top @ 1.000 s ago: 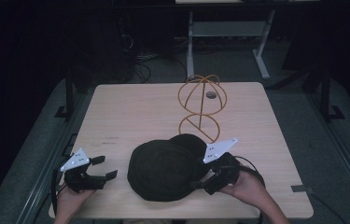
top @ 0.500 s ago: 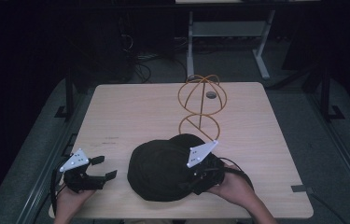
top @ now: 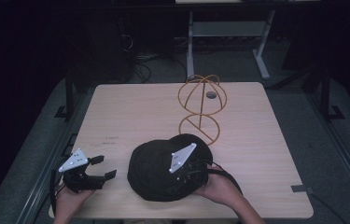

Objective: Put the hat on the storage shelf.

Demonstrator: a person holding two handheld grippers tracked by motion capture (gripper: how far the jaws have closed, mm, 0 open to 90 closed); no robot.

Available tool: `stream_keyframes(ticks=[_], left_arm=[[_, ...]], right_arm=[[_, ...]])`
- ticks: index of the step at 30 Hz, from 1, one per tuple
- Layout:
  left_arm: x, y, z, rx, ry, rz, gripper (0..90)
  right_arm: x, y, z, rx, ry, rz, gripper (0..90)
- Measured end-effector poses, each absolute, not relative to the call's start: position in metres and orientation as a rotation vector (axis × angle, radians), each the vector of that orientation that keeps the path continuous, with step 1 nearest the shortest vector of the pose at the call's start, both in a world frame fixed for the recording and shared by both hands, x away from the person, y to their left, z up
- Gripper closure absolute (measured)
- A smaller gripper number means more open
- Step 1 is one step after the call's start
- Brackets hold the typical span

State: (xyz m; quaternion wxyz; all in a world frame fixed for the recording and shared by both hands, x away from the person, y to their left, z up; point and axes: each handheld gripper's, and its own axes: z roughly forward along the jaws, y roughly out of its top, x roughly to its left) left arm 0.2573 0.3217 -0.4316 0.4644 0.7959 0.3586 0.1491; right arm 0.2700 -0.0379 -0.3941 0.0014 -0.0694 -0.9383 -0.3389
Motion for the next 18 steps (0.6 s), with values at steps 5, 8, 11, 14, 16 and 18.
stream_keyframes(ticks=[5, 8, 11, 14, 16, 18], left_arm=[[0.257, 0.322, -0.431, 1.954, 0.879, 0.367, 18.5], [0.257, 0.322, -0.431, 1.958, 0.879, 0.366, 18.5], [0.257, 0.322, -0.431, 1.954, 0.879, 0.367, 18.5], [0.257, 0.322, -0.431, 1.957, 0.879, 0.366, 18.5], [0.257, 0.322, -0.432, 1.955, 0.88, 0.366, 18.5], [0.258, 0.322, -0.432, 1.955, 0.884, 0.363, 18.5]], right_arm=[[0.269, -0.027, -0.4, -0.177, -2.939, -1.012, 49.0], [0.268, -0.021, -0.403, -0.155, -2.947, -0.969, 51.3], [0.266, -0.015, -0.407, -0.124, -2.961, -0.924, 54.1], [0.264, -0.011, -0.411, -0.105, -2.977, -0.887, 57.0], [0.263, -0.007, -0.414, -0.089, -2.996, -0.852, 59.5], [0.261, -0.003, -0.418, -0.062, -3.021, -0.822, 64.9]])
